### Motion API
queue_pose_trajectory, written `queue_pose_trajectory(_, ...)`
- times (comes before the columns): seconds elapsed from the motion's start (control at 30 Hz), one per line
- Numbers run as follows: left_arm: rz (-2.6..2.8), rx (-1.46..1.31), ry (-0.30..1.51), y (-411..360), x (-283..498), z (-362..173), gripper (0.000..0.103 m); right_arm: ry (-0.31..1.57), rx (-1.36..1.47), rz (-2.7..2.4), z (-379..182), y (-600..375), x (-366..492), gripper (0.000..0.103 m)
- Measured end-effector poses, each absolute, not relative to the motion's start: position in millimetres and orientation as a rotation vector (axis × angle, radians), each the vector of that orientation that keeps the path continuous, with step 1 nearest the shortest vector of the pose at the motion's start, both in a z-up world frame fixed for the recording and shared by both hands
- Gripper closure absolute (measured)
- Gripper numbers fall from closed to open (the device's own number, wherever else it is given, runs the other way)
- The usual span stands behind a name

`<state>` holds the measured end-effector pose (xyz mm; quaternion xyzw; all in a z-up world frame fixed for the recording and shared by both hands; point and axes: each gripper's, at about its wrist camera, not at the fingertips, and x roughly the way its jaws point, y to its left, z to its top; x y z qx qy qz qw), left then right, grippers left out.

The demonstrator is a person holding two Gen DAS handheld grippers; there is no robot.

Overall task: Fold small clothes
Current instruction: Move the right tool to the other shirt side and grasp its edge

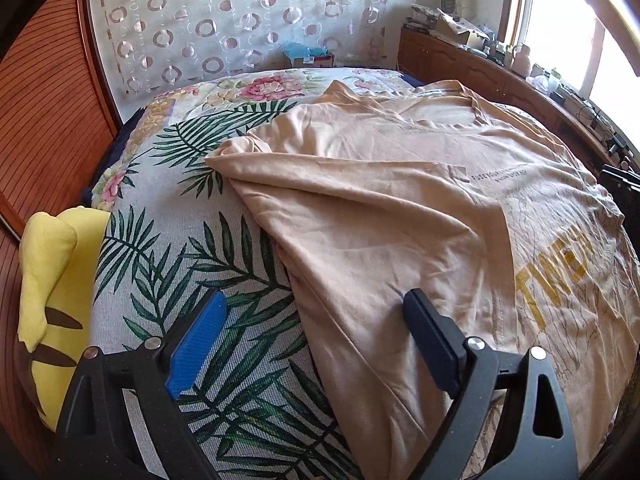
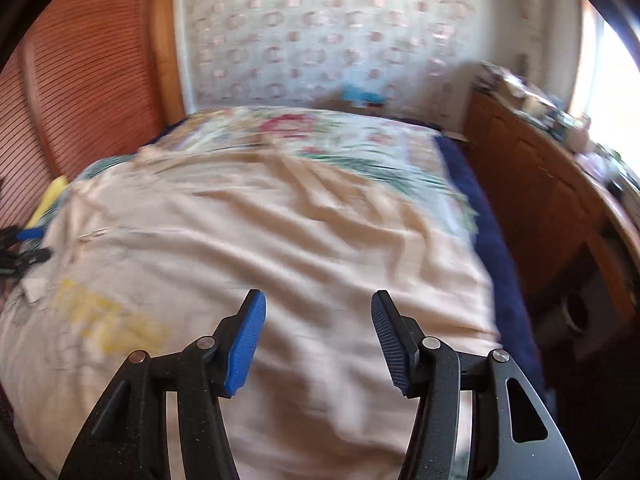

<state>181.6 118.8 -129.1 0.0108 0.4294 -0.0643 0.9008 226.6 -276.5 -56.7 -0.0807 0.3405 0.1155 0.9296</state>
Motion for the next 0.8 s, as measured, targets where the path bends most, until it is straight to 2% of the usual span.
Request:
queue_pose_trajectory(0.27,-0.133,0.022,0.889,118,182,-129,0.012,0.781,-0.006,0.093,-80,-391,234,0.046)
queue_pose_trajectory(0.7,-0.124,0.017,0.888,119,182,-128,0.012,0.851,0.105,0.181,-108,-425,250,0.046)
queue_pose_trajectory(0.8,-0.096,-0.015,0.881,125,180,-126,0.012,0.85,0.102,0.206,-108,-425,253,0.06)
